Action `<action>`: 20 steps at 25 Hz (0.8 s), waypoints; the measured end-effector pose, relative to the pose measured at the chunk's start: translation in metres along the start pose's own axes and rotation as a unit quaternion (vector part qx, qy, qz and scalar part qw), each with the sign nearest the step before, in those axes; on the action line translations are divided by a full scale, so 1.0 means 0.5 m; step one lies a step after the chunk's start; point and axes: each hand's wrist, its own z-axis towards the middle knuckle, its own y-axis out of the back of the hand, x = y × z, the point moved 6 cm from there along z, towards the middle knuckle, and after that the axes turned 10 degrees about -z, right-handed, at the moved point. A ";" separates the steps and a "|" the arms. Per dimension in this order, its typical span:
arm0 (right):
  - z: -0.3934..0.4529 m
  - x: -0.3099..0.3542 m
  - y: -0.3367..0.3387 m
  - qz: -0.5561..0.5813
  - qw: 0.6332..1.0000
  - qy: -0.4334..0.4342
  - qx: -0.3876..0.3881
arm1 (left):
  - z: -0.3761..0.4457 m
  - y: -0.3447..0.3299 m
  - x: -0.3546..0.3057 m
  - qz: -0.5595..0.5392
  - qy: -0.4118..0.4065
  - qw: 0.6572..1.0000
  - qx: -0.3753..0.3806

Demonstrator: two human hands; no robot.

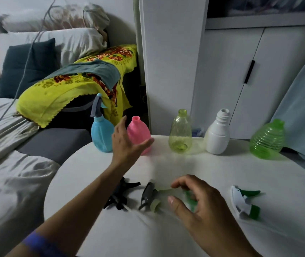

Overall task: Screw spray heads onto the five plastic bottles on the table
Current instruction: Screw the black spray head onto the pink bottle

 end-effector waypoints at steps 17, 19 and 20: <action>-0.004 0.103 -0.102 -0.138 0.982 0.131 0.011 | -0.156 0.254 -0.072 -0.062 0.055 0.995 -0.059; 0.013 0.144 -0.163 -0.220 0.961 0.168 -0.010 | -0.194 0.290 -0.082 0.007 0.028 0.998 -0.058; 0.020 0.157 -0.197 -0.272 0.946 0.175 -0.010 | -0.207 0.297 -0.087 0.037 0.010 0.998 -0.053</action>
